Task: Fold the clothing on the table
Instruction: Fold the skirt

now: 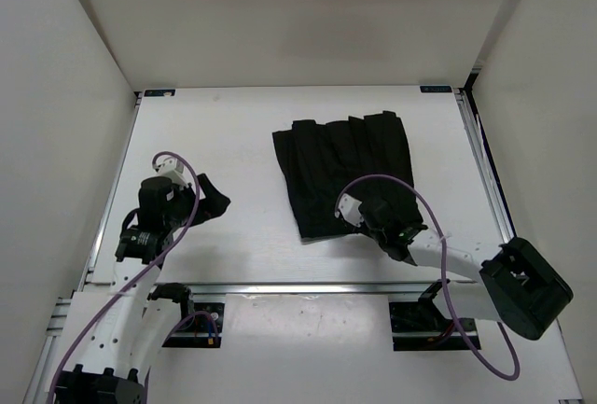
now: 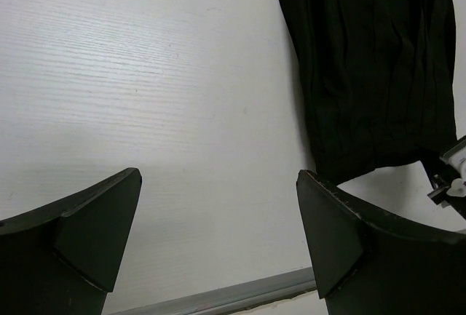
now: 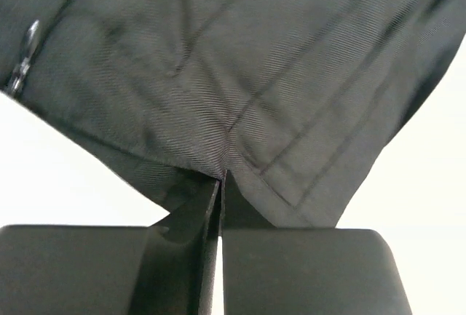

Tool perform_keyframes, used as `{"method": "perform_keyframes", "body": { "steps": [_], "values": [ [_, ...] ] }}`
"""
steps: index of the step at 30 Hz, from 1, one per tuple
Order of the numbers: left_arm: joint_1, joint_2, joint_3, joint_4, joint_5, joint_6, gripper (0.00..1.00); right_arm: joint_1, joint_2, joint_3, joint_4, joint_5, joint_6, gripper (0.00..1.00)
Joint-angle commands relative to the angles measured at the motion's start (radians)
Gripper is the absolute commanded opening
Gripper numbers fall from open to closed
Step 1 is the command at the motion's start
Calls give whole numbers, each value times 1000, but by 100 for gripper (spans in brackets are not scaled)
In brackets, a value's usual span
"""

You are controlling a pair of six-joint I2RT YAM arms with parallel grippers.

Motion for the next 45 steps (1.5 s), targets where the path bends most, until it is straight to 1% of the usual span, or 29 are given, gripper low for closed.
{"method": "perform_keyframes", "body": {
  "steps": [1,3,7,9,11,12,13,14,15,16,17,18,21,23,24,25,26,27,28,29,30,31,33,35,36,37,41,43,45],
  "values": [
    [-16,7,-10,48,-2,-11,99,-24,-65,43,-4,96,32,0],
    [-26,18,-12,59,-2,-15,99,-45,-106,100,-42,110,78,0],
    [-51,53,-7,97,-22,-29,98,-204,-183,212,-204,132,204,0],
    [-65,82,-7,132,-37,-40,99,-316,-249,197,-225,136,210,0],
    [-94,103,-9,154,-53,-54,98,-388,-287,104,-232,139,172,0],
    [-112,117,-15,168,-54,-61,98,-421,-303,78,-234,145,154,3],
    [-129,128,-12,180,-71,-78,99,-433,-303,18,-248,144,128,16],
    [-141,142,-12,191,-80,-81,99,-453,-298,-32,-274,177,129,25],
    [-148,146,-18,194,-85,-90,99,-453,-287,-51,-271,202,124,42],
    [-166,157,-9,201,-94,-94,98,-464,-295,-83,-275,227,130,49],
    [-177,162,-1,212,-102,-100,99,-484,-301,-91,-294,227,129,60],
    [-190,169,-1,217,-106,-97,99,-492,-324,-85,-312,219,140,68],
    [-217,206,16,241,-103,-106,99,-557,-471,4,-439,2,158,83],
    [-255,289,63,240,-82,-89,99,-597,-607,83,-502,-235,109,88],
    [-302,347,104,241,-70,-72,99,-626,-634,99,-518,-274,104,91],
    [-369,376,147,243,-67,-58,99,-639,-648,126,-522,-339,82,91],
    [-405,436,164,258,-67,-57,98,-650,-633,146,-537,-360,87,91],
    [-462,494,190,284,-51,-66,99,-656,-610,156,-542,-352,92,91],
    [-489,519,180,318,-10,-108,99,-670,-562,181,-553,-345,113,91],
    [-497,562,178,409,71,-147,99,-699,-500,208,-553,-376,141,91],
    [-497,597,142,542,141,-235,99,-746,-470,226,-551,-417,138,90],
    [-531,611,111,682,165,-330,99,-854,-400,266,-579,-540,143,89],
    [-574,662,103,798,159,-411,99,-951,-280,368,-628,-737,173,88],
    [-614,741,173,795,160,-419,99,-1027,-92,471,-683,-798,218,85],
    [-625,795,194,769,160,-410,98,-1039,-12,523,-717,-845,215,85],
    [-646,838,223,768,165,-394,99,-1048,12,548,-716,-853,212,84],
    [-694,970,269,842,193,-448,99,-981,33,538,-660,-858,175,85],
    [-711,1040,266,885,208,-480,99,-975,39,532,-627,-865,204,86],
    [-726,1062,254,919,190,-506,99,-967,32,528,-613,-864,224,86]
  ]
}}
